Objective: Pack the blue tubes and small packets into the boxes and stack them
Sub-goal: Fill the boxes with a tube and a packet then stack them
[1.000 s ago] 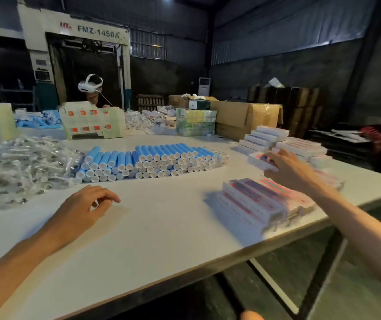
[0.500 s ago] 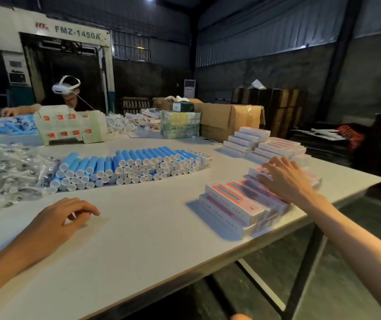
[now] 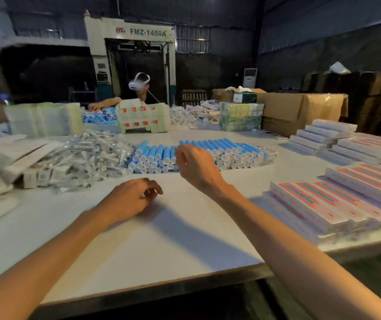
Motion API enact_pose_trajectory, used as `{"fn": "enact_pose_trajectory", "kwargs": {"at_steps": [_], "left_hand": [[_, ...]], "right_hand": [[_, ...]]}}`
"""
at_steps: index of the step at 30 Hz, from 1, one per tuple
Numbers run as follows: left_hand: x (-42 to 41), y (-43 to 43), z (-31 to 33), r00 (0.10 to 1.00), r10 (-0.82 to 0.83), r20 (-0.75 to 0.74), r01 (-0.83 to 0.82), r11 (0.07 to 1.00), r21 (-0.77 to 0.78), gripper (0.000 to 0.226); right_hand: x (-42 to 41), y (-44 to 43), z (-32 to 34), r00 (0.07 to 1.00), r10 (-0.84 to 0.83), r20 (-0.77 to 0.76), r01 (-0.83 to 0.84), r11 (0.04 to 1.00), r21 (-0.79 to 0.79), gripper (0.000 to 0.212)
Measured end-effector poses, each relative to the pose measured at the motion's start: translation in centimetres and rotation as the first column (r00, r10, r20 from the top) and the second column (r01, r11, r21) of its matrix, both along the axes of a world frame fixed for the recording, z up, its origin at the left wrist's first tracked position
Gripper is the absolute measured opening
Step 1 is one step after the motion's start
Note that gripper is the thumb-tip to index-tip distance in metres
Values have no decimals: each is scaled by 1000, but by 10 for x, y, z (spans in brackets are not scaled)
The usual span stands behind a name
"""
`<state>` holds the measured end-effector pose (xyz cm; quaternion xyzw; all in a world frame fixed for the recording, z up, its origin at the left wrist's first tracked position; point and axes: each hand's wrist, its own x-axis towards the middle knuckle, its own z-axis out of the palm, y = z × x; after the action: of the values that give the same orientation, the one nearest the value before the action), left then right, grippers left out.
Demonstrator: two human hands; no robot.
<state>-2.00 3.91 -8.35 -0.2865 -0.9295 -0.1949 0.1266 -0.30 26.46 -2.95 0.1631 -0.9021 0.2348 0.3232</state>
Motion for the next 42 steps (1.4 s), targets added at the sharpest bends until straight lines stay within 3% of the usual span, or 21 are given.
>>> {"fn": "enact_pose_trajectory", "kwargs": {"at_steps": [5,9,14,19,24,27,32,34,36,38,40,42], "left_hand": [[0,-32,12,981,179,-78,-188,973,-130,12],[11,-62,-1,878,382,-287,-406,913,-28,12],[17,-84,-6,781,554,-288,-561,825,66,23],[19,-111,3,516,818,-253,-856,489,-165,48],[24,-162,17,310,920,-239,-902,206,-380,62],[32,-189,14,311,898,-309,-863,131,-489,58],[37,-212,1,437,728,-528,-818,78,-571,37],[43,-216,0,492,621,-610,-816,85,-572,29],[50,-215,5,521,597,-611,-824,162,-543,19],[50,-210,11,586,647,-487,-794,339,-505,21],[47,-197,19,631,731,-261,-775,583,-242,14],[44,-183,33,682,730,-33,-729,683,52,21]], "right_hand": [[-18,-86,-34,989,148,29,-147,989,-12,15],[-20,-115,-72,972,231,43,-233,971,48,15],[-19,-113,-75,965,261,-5,-258,957,129,9],[-10,-110,-77,961,275,-4,-267,936,229,11],[-10,-105,-77,958,281,63,-288,942,172,13],[-10,-104,-76,951,295,96,-306,943,133,12],[-9,-102,-80,935,331,129,-347,928,135,13],[-9,-101,-81,930,343,132,-359,926,119,13],[-9,-101,-81,925,352,140,-364,929,71,13],[-9,-100,-83,921,359,152,-366,930,21,13],[-9,-100,-85,917,359,171,-363,932,-9,13],[-9,-100,-85,915,351,196,-357,934,-4,14]]}}
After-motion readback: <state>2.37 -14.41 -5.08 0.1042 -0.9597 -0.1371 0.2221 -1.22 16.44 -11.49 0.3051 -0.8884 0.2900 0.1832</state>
